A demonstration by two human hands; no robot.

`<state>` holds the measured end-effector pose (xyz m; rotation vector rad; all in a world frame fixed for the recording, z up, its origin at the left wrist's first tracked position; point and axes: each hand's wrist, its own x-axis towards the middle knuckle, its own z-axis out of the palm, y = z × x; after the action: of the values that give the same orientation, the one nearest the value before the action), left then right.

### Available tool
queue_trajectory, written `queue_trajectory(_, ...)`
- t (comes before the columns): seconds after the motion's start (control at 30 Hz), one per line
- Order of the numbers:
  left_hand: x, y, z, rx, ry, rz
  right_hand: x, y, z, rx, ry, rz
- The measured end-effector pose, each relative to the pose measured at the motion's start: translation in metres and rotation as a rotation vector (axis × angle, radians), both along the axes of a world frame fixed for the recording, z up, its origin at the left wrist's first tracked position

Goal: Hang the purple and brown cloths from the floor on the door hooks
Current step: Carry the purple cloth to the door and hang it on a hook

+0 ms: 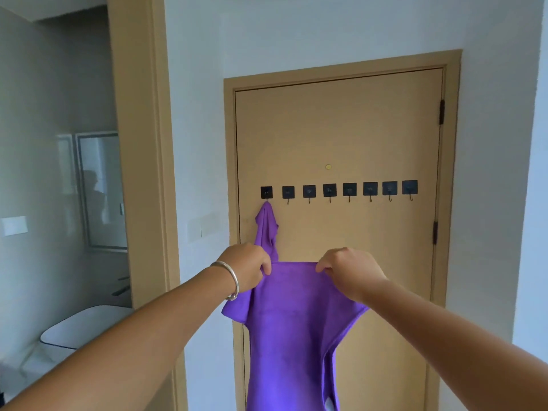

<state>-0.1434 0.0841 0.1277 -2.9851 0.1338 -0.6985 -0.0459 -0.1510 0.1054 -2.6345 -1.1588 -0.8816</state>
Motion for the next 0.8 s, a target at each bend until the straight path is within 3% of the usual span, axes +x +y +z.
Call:
queue_trajectory(0.4, 0.195, 0.054, 0.016, -0.109, -0.038, -0.069, 0.199, 0.065, 0.023, 0.012, 0.031, -0.069)
queue_trajectory(0.8, 0.417, 0.155, 0.015, -0.079, -0.112, -0.219, 0.397, 0.158, 0.029, 0.022, 0.071, -0.119)
